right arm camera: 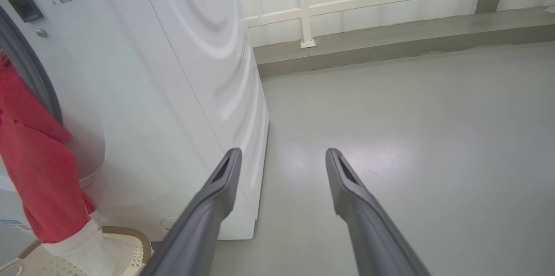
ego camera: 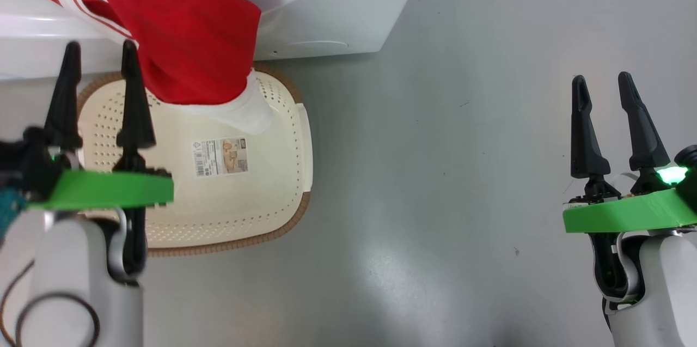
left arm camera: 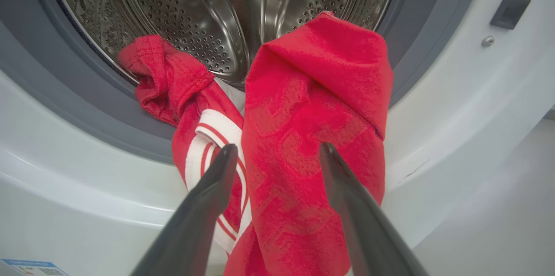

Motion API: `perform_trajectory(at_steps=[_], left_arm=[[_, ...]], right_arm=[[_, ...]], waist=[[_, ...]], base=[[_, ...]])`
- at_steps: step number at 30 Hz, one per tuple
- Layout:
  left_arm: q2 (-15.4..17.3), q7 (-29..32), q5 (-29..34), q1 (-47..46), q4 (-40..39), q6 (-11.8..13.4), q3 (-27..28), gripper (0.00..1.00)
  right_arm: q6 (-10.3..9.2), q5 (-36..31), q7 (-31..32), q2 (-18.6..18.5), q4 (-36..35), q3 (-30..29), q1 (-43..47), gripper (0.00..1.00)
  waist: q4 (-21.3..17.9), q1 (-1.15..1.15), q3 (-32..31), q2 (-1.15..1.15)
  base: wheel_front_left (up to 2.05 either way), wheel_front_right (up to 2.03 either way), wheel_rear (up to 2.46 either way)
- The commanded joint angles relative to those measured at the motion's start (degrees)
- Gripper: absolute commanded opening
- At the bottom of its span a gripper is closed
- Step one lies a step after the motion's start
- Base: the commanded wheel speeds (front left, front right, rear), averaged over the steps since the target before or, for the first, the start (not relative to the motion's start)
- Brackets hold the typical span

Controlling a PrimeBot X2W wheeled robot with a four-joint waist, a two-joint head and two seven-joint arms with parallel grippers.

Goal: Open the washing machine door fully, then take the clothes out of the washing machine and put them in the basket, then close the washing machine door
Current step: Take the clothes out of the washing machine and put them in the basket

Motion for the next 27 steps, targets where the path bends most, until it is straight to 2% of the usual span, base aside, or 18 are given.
perform_trajectory(at_steps=[1,13,27], left_arm=[[2.6,-0.3,0.1,-2.5,1.7,-0.5,0.9,1.0],[9.8,-0.2,0.2,-18.8,20.1,-0.8,-5.1,1.0],[15.7,-0.1,-6.6,-33.2,38.5,-0.8,-16.1,1.0]], right_arm=[[0.37,-0.7,-0.4,0.0,-1.4,1.0,0.4,1.0],[0.37,-0.2,-0.4,0.0,-1.4,1.3,-0.3,1.0],[0.37,0.7,-0.4,0.0,-1.4,2.0,-0.9,1.0]], waist=[[0.1,0.0,0.2,0.0],[-0.6,0.0,1.3,0.0],[-2.1,0.0,2.3,0.0]], base=[[0.0,0.0,0.0],[0.0,0.0,0.0],[0.0,0.0,0.0]])
